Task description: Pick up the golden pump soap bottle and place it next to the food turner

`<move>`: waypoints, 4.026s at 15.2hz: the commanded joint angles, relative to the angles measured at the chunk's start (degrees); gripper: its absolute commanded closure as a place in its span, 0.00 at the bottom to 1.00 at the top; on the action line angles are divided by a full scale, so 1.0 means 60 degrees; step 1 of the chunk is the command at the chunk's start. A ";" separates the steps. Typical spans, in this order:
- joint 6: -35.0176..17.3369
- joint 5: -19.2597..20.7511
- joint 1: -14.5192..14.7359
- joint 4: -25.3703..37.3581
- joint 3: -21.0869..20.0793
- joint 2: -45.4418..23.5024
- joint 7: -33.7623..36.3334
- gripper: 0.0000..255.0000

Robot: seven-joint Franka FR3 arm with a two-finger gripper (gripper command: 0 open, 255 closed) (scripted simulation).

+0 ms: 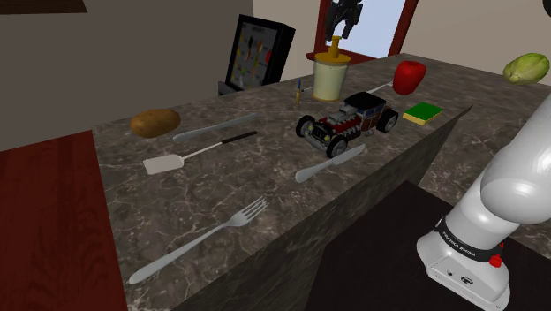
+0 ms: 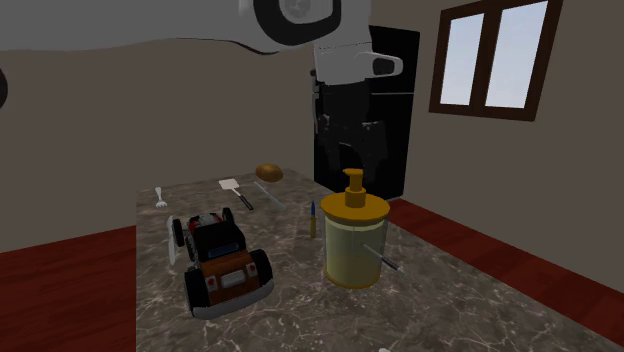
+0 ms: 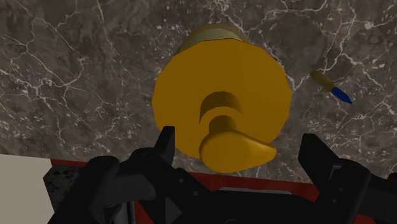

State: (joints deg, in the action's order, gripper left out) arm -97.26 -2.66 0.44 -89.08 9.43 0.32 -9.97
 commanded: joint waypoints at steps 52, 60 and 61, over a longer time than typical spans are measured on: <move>0.1525 0.0489 0.1707 0.1843 -0.1549 -0.0244 0.3271 1.00; 0.1746 0.0836 0.2659 0.2648 -0.2397 -0.0864 0.5015 1.00; 0.1581 0.0827 0.2657 0.2399 -0.2390 -0.0780 0.5015 1.00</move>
State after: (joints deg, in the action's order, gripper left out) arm -87.22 2.18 16.07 -74.11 -4.66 -4.41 19.47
